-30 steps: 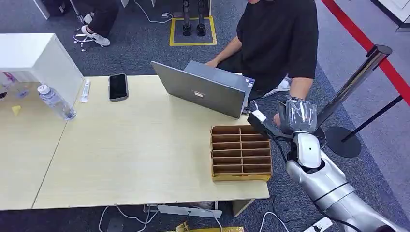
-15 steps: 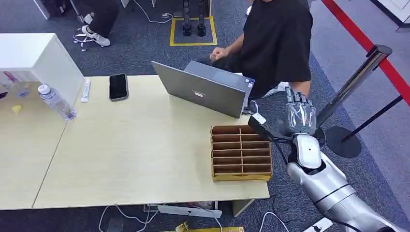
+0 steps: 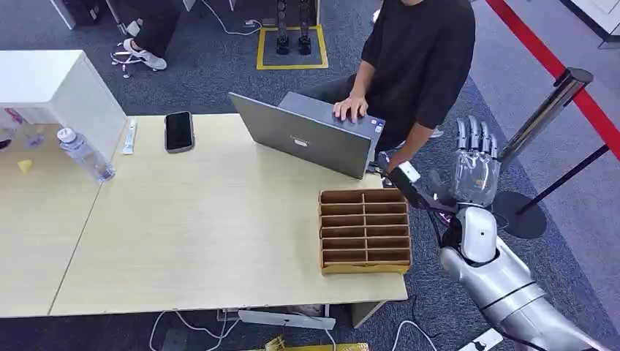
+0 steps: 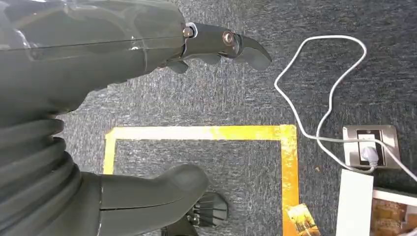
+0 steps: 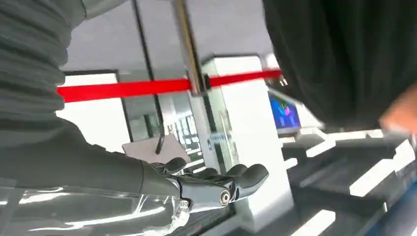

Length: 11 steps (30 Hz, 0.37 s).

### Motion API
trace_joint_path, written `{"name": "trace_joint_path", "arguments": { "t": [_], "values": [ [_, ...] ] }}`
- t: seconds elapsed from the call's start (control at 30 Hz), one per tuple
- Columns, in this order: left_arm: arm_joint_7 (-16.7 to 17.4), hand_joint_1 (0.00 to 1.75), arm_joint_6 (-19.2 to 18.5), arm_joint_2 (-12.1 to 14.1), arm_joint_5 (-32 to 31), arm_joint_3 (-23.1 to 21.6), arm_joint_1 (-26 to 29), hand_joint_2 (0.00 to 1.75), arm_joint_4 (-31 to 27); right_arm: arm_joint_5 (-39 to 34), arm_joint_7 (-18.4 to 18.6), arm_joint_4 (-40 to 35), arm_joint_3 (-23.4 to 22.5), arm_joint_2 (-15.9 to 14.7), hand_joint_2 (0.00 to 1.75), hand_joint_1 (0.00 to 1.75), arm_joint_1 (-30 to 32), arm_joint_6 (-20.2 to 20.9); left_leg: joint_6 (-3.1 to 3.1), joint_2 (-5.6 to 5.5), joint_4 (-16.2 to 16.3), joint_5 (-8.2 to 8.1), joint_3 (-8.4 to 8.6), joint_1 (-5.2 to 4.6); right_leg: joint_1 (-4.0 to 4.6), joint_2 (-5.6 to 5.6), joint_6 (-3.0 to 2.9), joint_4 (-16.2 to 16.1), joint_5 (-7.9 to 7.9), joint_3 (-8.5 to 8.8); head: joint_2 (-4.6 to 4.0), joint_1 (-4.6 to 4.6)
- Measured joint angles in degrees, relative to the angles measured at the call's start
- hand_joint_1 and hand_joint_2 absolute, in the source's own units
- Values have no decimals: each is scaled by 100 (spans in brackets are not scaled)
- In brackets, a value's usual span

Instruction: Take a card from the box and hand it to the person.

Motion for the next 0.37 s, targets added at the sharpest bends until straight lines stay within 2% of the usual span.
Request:
{"name": "trace_joint_path", "arguments": {
  "t": [0.07,0.13,0.2,0.27,0.3,0.37],
  "values": [
    [-4,0,11,0,0,0,2,175,-2,65,-96,-125,-107,2,175,0,105,-262,0,0,0,0,-1,0,0,-1,0,0,0,0,0,-2],
    [-31,0,18,0,7,0,3,175,-2,10,-519,-291,-269,44,175,0,258,-323,0,-3,-1,0,-2,1,0,-4,0,0,0,4,0,0],
    [-77,0,28,-2,26,2,9,175,0,-480,-1738,-584,-661,311,175,0,539,-334,0,-6,-2,0,-3,3,1,-10,0,1,0,5,0,0],
    [-105,0,33,-9,35,2,14,175,-2,-867,-2727,-881,-1080,692,175,0,760,-336,0,-7,-2,0,-1,4,2,-14,0,1,0,4,0,-4],
    [-111,0,35,-15,35,4,18,175,0,-1039,-3169,-1017,-1306,895,175,0,864,-336,0,-14,-2,0,-2,6,4,-17,-1,1,-1,4,0,-2],
    [-122,0,44,-20,57,4,39,175,0,-1411,-3660,-1222,-1666,1244,175,0,1040,-336,3,-21,-3,3,-3,8,6,-25,-1,1,-1,5,0,-2]
  ]
}}
